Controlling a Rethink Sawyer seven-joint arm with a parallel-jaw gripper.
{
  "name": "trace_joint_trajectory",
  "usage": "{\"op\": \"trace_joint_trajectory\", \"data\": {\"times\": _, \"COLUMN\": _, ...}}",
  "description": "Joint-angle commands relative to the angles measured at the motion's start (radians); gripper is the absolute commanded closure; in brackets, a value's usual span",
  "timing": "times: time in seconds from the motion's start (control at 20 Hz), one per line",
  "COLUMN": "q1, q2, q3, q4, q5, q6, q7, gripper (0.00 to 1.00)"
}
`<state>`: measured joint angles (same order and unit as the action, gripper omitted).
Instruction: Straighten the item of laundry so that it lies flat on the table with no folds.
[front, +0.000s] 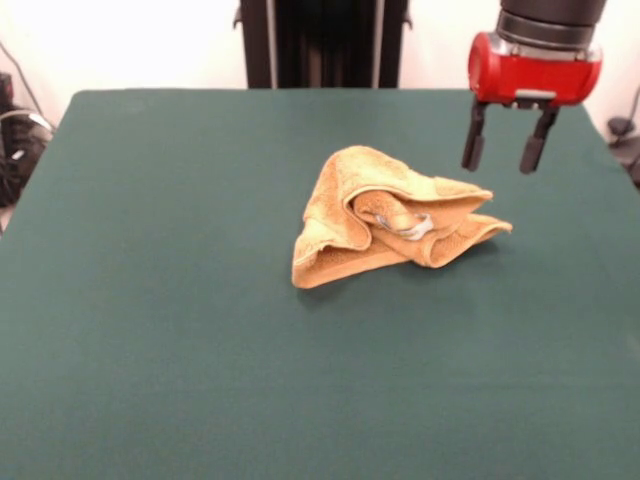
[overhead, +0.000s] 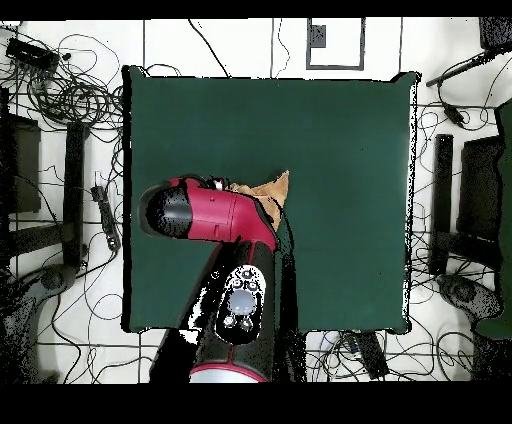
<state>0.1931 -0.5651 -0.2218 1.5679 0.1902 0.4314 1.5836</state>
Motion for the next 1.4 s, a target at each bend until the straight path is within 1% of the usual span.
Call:
{"op": "trace_joint_trajectory", "data": {"times": 0.05, "q1": -0.018, "q2": 0.039, "q3": 0.074, "q4": 0.006, "q5": -0.013, "q6": 0.068, "q7": 0.141, "gripper": 0.00}}
{"op": "trace_joint_trajectory", "data": {"times": 0.2, "q1": -0.014, "q2": 0.033, "q3": 0.077, "q4": 0.022, "q5": -0.021, "q6": 0.053, "q7": 0.138, "gripper": 0.00}}
{"op": "trace_joint_trajectory", "data": {"times": 0.5, "q1": -0.013, "q2": 0.030, "q3": 0.079, "q4": -0.001, "q5": -0.041, "q6": 0.078, "q7": 0.109, "gripper": 0.00}}
{"op": "trace_joint_trajectory", "data": {"times": 0.7, "q1": -0.025, "q2": 0.021, "q3": 0.101, "q4": -0.008, "q5": -0.084, "q6": 0.088, "q7": 0.030, "gripper": 0.00}}
{"op": "trace_joint_trajectory", "data": {"times": 0.9, "q1": -0.053, "q2": 0.009, "q3": 0.145, "q4": -0.010, "q5": -0.150, "q6": 0.099, "q7": -0.073, "gripper": 0.00}}
{"op": "trace_joint_trajectory", "data": {"times": 1.1, "q1": -0.079, "q2": -0.002, "q3": 0.200, "q4": -0.023, "q5": -0.239, "q6": 0.115, "q7": -0.158, "gripper": 0.00}}
{"op": "trace_joint_trajectory", "data": {"times": 1.2, "q1": -0.085, "q2": -0.009, "q3": 0.231, "q4": -0.026, "q5": -0.267, "q6": 0.135, "q7": -0.166, "gripper": 0.00}}
{"op": "trace_joint_trajectory", "data": {"times": 1.3, "q1": -0.119, "q2": -0.022, "q3": 0.287, "q4": -0.010, "q5": -0.285, "q6": 0.119, "q7": -0.178, "gripper": 0.00}}
{"op": "trace_joint_trajectory", "data": {"times": 1.4, "q1": -0.126, "q2": -0.025, "q3": 0.304, "q4": -0.014, "q5": -0.311, "q6": 0.127, "q7": -0.172, "gripper": 0.00}}
